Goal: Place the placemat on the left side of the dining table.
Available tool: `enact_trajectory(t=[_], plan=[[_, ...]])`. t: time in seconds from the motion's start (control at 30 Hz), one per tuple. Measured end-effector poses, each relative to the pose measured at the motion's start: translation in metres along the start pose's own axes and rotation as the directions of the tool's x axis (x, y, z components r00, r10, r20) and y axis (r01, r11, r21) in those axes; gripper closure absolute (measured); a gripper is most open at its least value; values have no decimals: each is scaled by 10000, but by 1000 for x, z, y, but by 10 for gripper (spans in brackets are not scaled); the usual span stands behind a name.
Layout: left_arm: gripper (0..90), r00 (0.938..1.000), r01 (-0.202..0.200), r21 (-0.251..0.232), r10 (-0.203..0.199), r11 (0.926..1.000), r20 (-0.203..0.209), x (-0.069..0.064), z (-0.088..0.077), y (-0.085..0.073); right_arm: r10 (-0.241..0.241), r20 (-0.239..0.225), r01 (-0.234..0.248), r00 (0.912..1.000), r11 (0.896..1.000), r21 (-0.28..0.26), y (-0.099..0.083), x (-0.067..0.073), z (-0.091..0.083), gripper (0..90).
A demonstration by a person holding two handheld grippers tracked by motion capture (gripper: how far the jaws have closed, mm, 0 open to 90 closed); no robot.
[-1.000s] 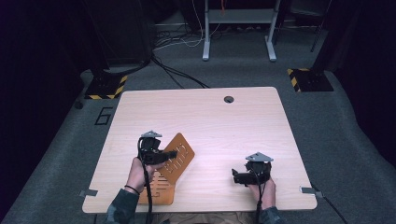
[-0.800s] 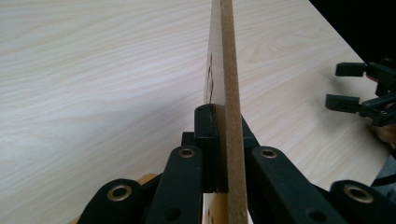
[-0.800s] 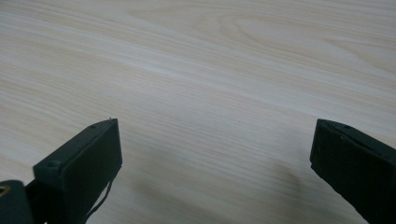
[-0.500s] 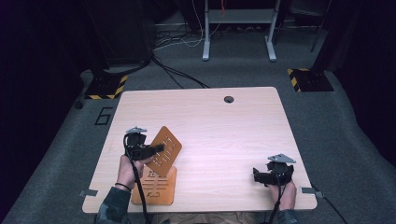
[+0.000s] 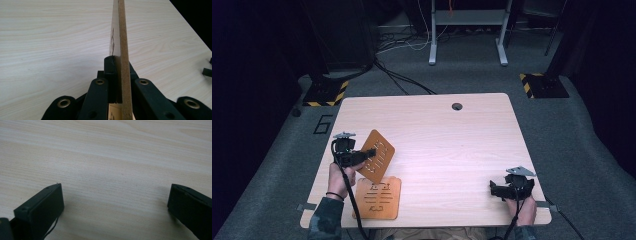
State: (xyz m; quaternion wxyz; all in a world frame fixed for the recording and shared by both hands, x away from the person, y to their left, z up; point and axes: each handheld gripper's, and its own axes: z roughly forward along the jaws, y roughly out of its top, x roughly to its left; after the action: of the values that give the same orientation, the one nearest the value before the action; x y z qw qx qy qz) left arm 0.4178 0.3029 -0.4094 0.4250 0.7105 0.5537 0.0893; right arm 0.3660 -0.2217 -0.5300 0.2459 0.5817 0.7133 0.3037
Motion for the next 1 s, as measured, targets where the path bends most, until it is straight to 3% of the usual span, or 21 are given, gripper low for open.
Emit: enact_trajectory(t=[0.5, 0.77, 1.0], plan=[[861, 9959, 651, -339, -671, 9973, -608, 29, -7, 12, -10, -21, 10, 10000, 10000, 53, 0, 0, 0, 0], [861, 9903, 964, -557, -1014, 9938, -952, 41, -8, 18, 11, 13, -11, 10000, 10000, 44, 0, 0, 0, 0], [861, 9816, 1376, -676, -1451, 9882, -1239, 54, -5, 22, 9, 29, -9, 10000, 10000, -5, 0, 0, 0, 0]])
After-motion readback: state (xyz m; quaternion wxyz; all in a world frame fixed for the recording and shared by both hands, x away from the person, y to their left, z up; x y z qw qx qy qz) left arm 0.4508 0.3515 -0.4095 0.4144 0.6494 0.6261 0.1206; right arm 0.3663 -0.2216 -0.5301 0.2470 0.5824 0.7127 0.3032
